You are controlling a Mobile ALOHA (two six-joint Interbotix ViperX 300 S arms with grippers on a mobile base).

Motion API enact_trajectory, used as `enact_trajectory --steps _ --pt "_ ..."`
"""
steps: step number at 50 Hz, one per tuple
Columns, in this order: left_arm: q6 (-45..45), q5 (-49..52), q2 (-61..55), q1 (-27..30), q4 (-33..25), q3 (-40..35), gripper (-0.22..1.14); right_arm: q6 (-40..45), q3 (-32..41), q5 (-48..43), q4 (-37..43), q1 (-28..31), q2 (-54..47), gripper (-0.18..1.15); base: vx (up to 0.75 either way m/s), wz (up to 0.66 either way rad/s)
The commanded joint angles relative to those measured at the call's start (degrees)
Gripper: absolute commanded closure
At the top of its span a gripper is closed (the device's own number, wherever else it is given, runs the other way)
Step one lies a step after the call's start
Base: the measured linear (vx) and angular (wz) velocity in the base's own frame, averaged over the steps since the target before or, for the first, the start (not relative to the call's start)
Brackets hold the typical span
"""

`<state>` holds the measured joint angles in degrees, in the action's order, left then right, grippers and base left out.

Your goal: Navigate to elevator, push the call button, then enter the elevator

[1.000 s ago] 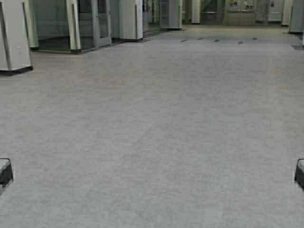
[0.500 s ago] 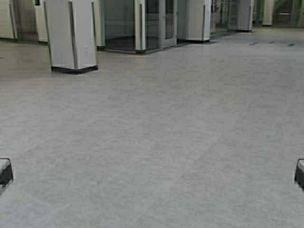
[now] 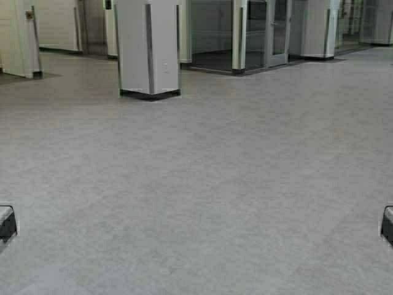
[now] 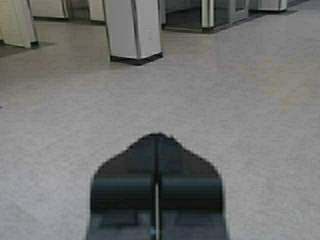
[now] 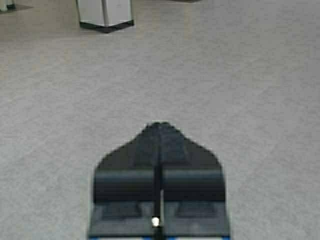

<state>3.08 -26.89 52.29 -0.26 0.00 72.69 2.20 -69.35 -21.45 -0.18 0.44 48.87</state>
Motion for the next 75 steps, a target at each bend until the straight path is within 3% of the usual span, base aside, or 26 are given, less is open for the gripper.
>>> enact_trajectory --steps 1,27,75 --pt "0.70 -0.35 -0.35 0.09 0.18 -2.81 0.89 0.09 0.88 -0.53 0.09 0.09 0.18 0.92 0.65 0.28" --pt "-2.55 -0.26 -0.18 0.09 0.44 -2.72 0.89 0.26 0.97 -0.53 0.00 0.00 2.37 0.92 0.65 0.27" --pt "-7.12 0.18 -0.70 0.09 0.35 -2.90 0.89 0.35 1.93 -0.26 0.00 0.09 0.88 0.92 0.71 0.08"
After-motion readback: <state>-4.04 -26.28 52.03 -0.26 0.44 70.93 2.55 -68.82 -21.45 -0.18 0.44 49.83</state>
